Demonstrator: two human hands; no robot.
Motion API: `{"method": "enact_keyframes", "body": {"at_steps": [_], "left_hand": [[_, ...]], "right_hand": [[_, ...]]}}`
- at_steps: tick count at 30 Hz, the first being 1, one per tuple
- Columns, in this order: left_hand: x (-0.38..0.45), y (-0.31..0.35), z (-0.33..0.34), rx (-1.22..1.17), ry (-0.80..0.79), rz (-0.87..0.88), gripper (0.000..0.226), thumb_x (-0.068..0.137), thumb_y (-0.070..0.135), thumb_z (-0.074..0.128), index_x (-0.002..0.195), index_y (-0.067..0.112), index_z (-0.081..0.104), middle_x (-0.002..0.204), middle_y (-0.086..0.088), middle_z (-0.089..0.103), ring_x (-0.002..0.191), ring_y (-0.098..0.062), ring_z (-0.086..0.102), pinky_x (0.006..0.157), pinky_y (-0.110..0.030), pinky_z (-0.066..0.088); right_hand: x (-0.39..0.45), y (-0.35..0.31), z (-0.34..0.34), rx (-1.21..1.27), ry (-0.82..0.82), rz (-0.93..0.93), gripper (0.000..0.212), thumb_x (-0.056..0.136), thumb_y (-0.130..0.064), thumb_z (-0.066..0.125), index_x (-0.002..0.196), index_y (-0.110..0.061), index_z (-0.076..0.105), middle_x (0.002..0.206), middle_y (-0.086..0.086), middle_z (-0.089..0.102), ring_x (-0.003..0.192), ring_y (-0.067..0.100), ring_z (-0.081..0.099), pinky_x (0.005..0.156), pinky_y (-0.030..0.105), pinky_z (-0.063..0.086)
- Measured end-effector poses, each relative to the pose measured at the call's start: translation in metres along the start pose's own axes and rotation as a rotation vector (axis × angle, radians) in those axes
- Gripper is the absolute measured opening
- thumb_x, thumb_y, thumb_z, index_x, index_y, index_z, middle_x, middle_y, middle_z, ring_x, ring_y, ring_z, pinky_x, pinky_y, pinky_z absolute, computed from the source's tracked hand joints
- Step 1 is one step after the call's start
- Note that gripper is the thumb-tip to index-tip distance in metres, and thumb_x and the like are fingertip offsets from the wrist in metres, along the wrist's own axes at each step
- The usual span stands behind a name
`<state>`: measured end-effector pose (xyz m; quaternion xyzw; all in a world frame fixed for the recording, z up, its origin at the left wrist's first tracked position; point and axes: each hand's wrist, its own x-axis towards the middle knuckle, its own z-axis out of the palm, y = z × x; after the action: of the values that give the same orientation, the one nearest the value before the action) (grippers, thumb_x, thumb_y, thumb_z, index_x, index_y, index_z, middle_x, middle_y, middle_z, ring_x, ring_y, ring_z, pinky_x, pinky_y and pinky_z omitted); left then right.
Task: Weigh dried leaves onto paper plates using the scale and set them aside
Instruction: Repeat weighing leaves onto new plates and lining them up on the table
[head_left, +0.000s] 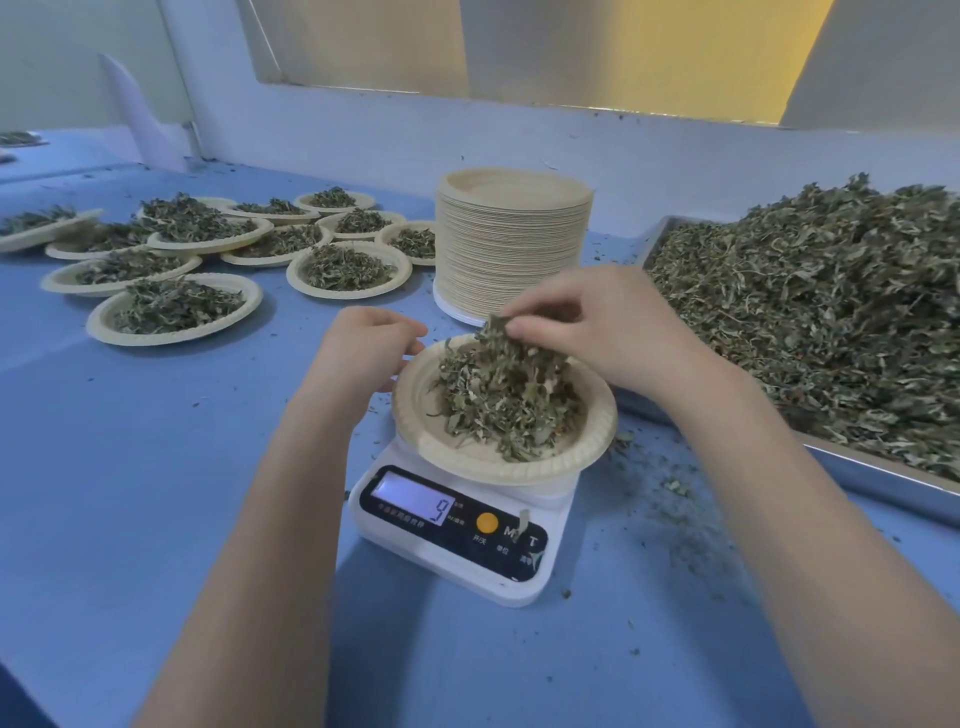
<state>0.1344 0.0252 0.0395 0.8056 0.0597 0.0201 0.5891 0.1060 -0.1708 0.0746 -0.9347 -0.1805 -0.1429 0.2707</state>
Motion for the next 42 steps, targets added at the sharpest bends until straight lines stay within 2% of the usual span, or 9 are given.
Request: {"method": "enact_keyframes", "body": {"at_steps": [6, 9, 11, 14, 17, 22, 27, 32, 42], "left_hand": [[0.0, 0.0, 0.002, 0.022, 0.016, 0.01, 0.018, 0.091, 0.01, 0.05, 0.084, 0.015, 0.066, 0.088, -0.002, 0.065, 0.071, -0.016, 0.055, 0.063, -0.027, 0.046], [0.002, -0.001, 0.004, 0.04, 0.051, 0.01, 0.017, 0.09, 0.012, 0.051, 0.088, 0.009, 0.068, 0.087, -0.004, 0.065, 0.075, -0.019, 0.055, 0.066, -0.029, 0.046], [0.002, -0.002, 0.005, 0.054, 0.057, 0.013, 0.019, 0.09, 0.014, 0.051, 0.092, 0.006, 0.068, 0.087, -0.007, 0.064, 0.076, -0.021, 0.054, 0.07, -0.03, 0.045], [0.002, -0.003, 0.008, 0.076, 0.057, 0.016, 0.02, 0.089, 0.015, 0.052, 0.094, 0.005, 0.068, 0.088, -0.009, 0.063, 0.077, -0.021, 0.052, 0.073, -0.033, 0.044], [0.002, -0.002, 0.009, 0.079, 0.049, 0.017, 0.017, 0.089, 0.014, 0.052, 0.085, 0.013, 0.068, 0.09, -0.006, 0.066, 0.08, -0.021, 0.055, 0.076, -0.033, 0.045], [0.002, -0.003, 0.007, 0.074, 0.044, 0.016, 0.019, 0.089, 0.013, 0.052, 0.078, 0.017, 0.065, 0.086, -0.004, 0.065, 0.081, -0.021, 0.056, 0.077, -0.034, 0.046], [0.001, -0.003, 0.006, 0.063, 0.038, 0.016, 0.017, 0.089, 0.013, 0.052, 0.082, 0.016, 0.067, 0.087, -0.006, 0.065, 0.08, -0.021, 0.057, 0.079, -0.037, 0.049], [0.001, -0.003, 0.005, 0.073, 0.031, 0.012, 0.018, 0.089, 0.012, 0.052, 0.08, 0.017, 0.067, 0.09, -0.007, 0.067, 0.082, -0.022, 0.058, 0.085, -0.04, 0.051], [0.002, -0.004, 0.005, 0.066, 0.022, 0.007, 0.016, 0.088, 0.011, 0.053, 0.087, 0.014, 0.069, 0.083, -0.004, 0.065, 0.079, -0.021, 0.058, 0.075, -0.033, 0.048]], "right_hand": [[-0.002, 0.009, -0.01, 0.19, 0.307, 0.09, 0.015, 0.086, -0.029, 0.068, 0.1, -0.028, 0.073, 0.078, -0.024, 0.061, 0.073, -0.007, 0.056, 0.074, 0.007, 0.041], [-0.002, 0.019, -0.018, 0.088, 0.405, 0.15, 0.016, 0.088, -0.027, 0.065, 0.102, -0.025, 0.074, 0.083, -0.018, 0.063, 0.075, -0.004, 0.055, 0.07, -0.001, 0.034], [-0.003, 0.03, -0.026, -0.102, 0.426, 0.221, 0.019, 0.091, -0.024, 0.062, 0.106, -0.021, 0.073, 0.097, -0.004, 0.069, 0.09, 0.011, 0.06, 0.08, 0.007, 0.037], [-0.007, 0.047, -0.032, -0.409, 0.195, 0.409, 0.022, 0.09, -0.027, 0.062, 0.11, -0.027, 0.07, 0.113, 0.009, 0.066, 0.105, 0.029, 0.058, 0.089, 0.035, 0.048], [-0.011, 0.047, -0.028, -0.385, 0.034, 0.457, 0.024, 0.087, -0.034, 0.065, 0.111, -0.035, 0.068, 0.119, 0.003, 0.064, 0.111, 0.026, 0.055, 0.091, 0.04, 0.048], [-0.004, 0.038, -0.019, -0.18, -0.022, 0.329, 0.015, 0.087, -0.033, 0.067, 0.101, -0.033, 0.071, 0.084, -0.012, 0.063, 0.091, 0.01, 0.059, 0.078, 0.027, 0.045], [-0.001, 0.035, -0.014, -0.138, -0.066, 0.278, 0.017, 0.087, -0.033, 0.067, 0.103, -0.029, 0.071, 0.069, -0.017, 0.057, 0.094, 0.01, 0.062, 0.071, 0.023, 0.039], [-0.001, 0.034, -0.014, -0.106, -0.072, 0.273, 0.017, 0.087, -0.034, 0.067, 0.102, -0.029, 0.07, 0.071, -0.017, 0.059, 0.094, 0.009, 0.062, 0.067, 0.022, 0.038], [-0.002, 0.032, -0.014, -0.088, -0.108, 0.275, 0.015, 0.086, -0.037, 0.067, 0.1, -0.031, 0.069, 0.094, -0.007, 0.066, 0.092, 0.009, 0.06, 0.066, 0.019, 0.037]]}}
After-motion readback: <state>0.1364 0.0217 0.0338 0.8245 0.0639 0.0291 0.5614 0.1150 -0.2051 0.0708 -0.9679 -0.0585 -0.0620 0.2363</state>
